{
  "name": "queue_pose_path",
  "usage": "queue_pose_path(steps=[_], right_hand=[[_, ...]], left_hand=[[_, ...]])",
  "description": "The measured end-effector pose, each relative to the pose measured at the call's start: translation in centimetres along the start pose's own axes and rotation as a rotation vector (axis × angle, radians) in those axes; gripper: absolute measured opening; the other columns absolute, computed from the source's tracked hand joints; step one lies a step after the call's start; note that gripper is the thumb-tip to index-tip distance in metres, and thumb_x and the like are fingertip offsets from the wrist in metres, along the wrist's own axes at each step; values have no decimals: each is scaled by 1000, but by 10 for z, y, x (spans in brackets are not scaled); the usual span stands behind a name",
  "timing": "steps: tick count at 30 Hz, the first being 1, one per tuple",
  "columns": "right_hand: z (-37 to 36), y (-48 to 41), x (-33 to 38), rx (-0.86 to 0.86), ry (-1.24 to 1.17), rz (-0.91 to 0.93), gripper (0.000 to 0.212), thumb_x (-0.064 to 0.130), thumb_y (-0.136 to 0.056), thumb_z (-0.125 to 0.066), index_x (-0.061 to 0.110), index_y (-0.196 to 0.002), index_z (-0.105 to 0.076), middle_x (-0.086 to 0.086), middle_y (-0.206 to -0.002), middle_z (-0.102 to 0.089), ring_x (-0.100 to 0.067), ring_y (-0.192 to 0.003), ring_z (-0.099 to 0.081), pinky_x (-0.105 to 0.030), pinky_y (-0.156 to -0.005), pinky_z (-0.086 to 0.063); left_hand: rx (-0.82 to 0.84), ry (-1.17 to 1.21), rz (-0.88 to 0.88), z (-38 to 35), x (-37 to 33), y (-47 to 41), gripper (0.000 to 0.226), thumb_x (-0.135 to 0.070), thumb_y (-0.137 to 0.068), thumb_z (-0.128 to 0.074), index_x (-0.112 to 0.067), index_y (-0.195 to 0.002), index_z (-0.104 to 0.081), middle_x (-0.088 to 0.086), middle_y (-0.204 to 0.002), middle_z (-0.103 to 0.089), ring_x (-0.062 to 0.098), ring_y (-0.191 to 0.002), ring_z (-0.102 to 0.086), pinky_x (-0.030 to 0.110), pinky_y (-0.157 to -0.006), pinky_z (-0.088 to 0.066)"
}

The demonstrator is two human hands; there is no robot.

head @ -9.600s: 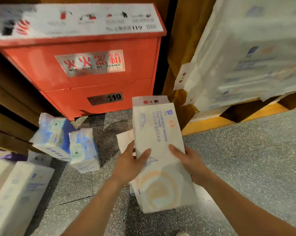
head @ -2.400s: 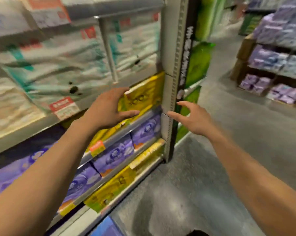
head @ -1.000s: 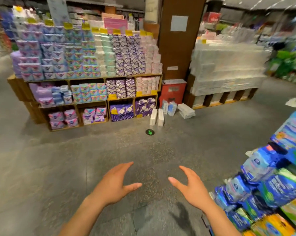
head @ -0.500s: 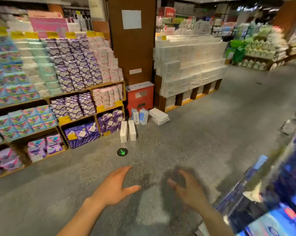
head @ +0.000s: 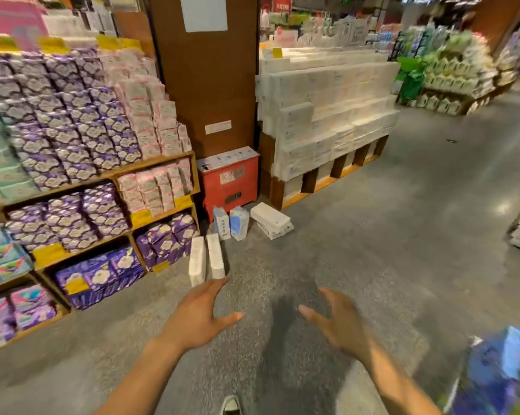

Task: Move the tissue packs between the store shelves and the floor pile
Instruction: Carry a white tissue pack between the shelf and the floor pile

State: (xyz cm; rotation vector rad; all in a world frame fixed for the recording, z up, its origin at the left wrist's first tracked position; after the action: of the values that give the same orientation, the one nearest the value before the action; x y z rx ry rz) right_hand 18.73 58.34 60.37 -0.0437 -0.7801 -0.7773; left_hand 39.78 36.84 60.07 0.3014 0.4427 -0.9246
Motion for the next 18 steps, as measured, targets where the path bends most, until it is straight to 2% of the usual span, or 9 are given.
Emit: queue_pose_path(steps=[5, 9, 14, 18], right_hand=[[27, -143, 37, -26, -63, -36, 87, 69, -88, -55, 20, -156, -32, -2, -161, -33, -21, -148, -33, -34, -117, -29], [61, -246, 46, -50, -95, -148, 88, 71, -87, -54, 23, -157, -30, -3, -162, -32, -24, -148, -32, -41, -118, -29], [89, -374, 31, -61, -152, -210, 84, 66, -89, -58, 22, -156, -34, 0, -161, -35, -21, -146, -37, -39, -117, -33], [115, -495, 8, -56, -174, -238, 83, 64, -90, -59, 20, -156, -35, -3, -159, -38, -23, -143, -41, -37, -110, -37]], left_hand=[[39, -60, -60, 42, 29, -169, 124, -104, -59, -20, -24, -153, -35, 0, -153, -45, 20, -137, -44, 32, -111, -36], [93, -98, -123, 69, 30, -294, 117, -99, -64, -26, -25, -154, -33, 1, -153, -44, 21, -139, -42, 30, -112, -33], [152, -103, -152, 56, 42, -442, 114, -100, -67, -28, -26, -154, -31, 0, -153, -43, 20, -139, -42, 32, -113, -36], [173, -115, -130, 39, 45, -552, 120, -102, -64, -22, -24, -154, -32, 0, -153, -43, 21, -139, -42, 33, -114, -35]])
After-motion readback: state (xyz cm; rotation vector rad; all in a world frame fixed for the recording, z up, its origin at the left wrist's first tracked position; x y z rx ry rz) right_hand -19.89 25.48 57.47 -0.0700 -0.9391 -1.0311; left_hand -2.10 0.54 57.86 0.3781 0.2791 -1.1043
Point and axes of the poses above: each hand's wrist, its own y-axis away from the middle knuckle, its own z-axis out of the back of the hand, x = y × z, the point moved 3 cm from there along -y, towards the middle knuckle
